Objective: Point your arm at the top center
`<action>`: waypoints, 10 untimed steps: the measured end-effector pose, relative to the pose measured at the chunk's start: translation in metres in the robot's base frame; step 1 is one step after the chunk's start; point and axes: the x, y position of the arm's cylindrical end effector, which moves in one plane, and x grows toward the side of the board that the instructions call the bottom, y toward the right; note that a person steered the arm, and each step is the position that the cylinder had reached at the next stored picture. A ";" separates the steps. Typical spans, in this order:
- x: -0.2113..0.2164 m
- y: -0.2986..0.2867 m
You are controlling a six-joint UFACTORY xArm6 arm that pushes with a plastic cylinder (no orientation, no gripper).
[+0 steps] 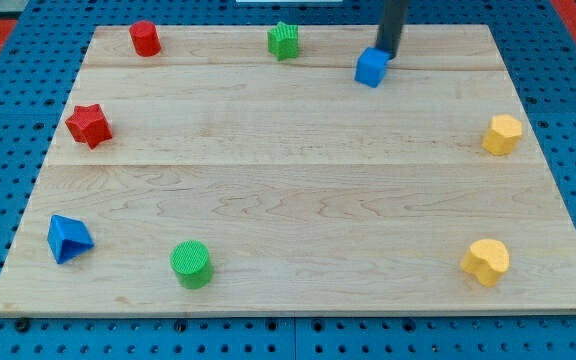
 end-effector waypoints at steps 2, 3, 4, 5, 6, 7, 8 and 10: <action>0.032 0.034; 0.038 -0.058; 0.034 -0.153; 0.058 -0.137; 0.057 -0.050; 0.017 -0.065; 0.005 -0.135; 0.037 -0.191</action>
